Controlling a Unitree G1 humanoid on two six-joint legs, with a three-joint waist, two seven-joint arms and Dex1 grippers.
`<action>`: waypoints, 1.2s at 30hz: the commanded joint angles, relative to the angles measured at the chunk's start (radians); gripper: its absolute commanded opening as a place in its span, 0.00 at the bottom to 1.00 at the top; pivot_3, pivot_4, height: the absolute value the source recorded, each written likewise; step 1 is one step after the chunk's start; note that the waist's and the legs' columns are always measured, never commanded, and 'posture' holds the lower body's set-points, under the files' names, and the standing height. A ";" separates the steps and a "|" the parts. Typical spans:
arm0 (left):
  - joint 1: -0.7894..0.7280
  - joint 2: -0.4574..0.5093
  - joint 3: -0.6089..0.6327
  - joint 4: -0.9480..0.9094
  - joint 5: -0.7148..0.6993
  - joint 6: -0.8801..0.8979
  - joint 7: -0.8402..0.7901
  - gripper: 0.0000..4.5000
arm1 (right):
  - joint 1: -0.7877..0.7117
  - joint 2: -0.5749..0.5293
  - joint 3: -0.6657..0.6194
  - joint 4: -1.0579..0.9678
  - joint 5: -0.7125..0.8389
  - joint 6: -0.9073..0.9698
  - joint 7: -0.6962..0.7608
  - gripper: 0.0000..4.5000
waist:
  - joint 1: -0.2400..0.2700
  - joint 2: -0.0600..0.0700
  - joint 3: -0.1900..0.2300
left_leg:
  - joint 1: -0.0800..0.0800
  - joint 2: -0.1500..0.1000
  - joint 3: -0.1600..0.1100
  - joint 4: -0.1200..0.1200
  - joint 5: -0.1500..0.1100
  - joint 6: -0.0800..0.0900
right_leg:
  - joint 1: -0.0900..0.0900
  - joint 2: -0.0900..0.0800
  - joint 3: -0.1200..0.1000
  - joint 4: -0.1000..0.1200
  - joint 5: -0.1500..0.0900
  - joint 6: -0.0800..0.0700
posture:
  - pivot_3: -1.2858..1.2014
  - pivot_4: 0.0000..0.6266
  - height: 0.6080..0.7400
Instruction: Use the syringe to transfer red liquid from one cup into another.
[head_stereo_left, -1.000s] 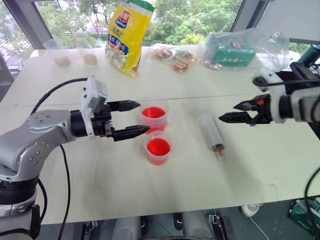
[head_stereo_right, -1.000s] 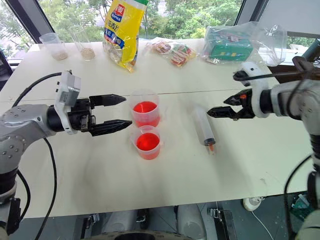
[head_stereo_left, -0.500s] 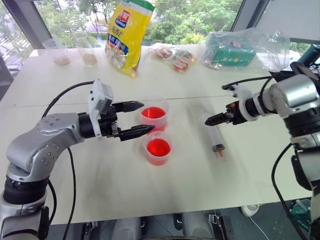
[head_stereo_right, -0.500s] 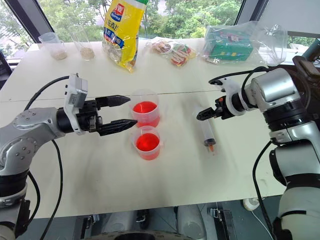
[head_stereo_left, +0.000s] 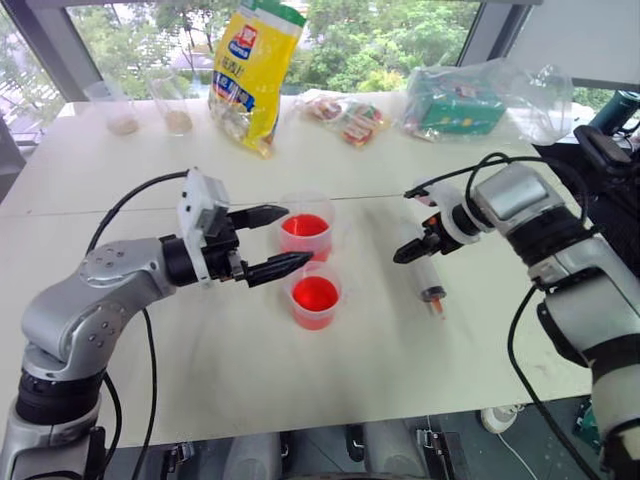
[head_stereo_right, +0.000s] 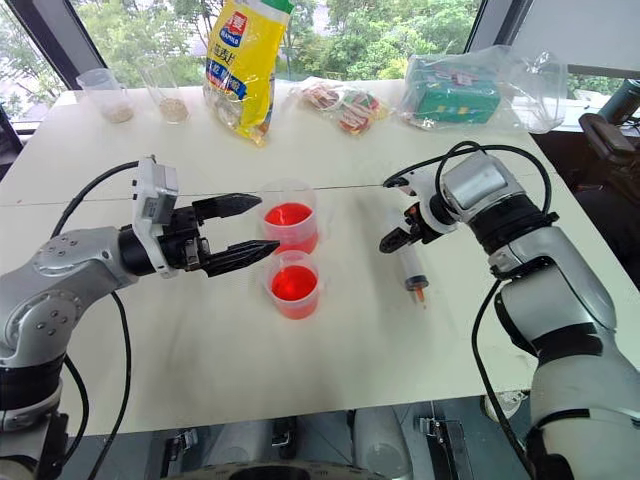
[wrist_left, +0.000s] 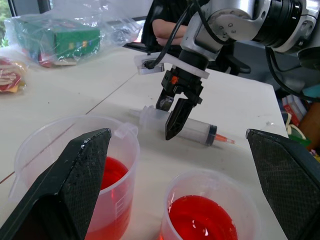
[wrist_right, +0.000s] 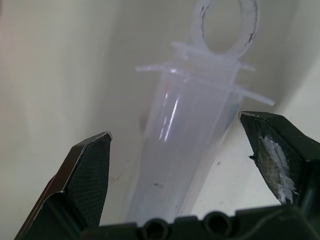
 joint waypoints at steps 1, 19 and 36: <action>0.000 -0.005 0.020 -0.037 -0.005 -0.025 0.013 1.00 | -0.003 0.043 0.029 0.086 -0.078 -0.043 0.000 0.99 | 0.000 -0.001 -0.001 | 0.001 0.000 0.000 0.000 0.000 0.000 | 0.001 0.000 0.000 0.000 0.000 -0.001 | 0.52 0.24 1.00; -0.041 0.041 0.039 0.027 0.022 -0.055 -0.037 1.00 | 0.019 0.055 -0.147 -0.114 -0.152 0.029 0.037 0.32 | -0.002 -0.003 -0.004 | 0.008 0.001 0.000 -0.002 0.001 -0.002 | 0.005 0.000 0.001 0.001 -0.002 -0.004 | 0.52 0.24 1.00; -0.244 0.133 0.046 0.233 0.019 -0.031 -0.148 1.00 | 0.243 0.315 -1.025 -0.999 0.419 -0.118 -0.158 0.32 | 0.007 -0.001 -0.002 | -0.007 0.001 -0.002 -0.002 0.000 -0.001 | -0.008 0.000 -0.003 0.001 0.001 0.000 | 0.52 0.24 1.00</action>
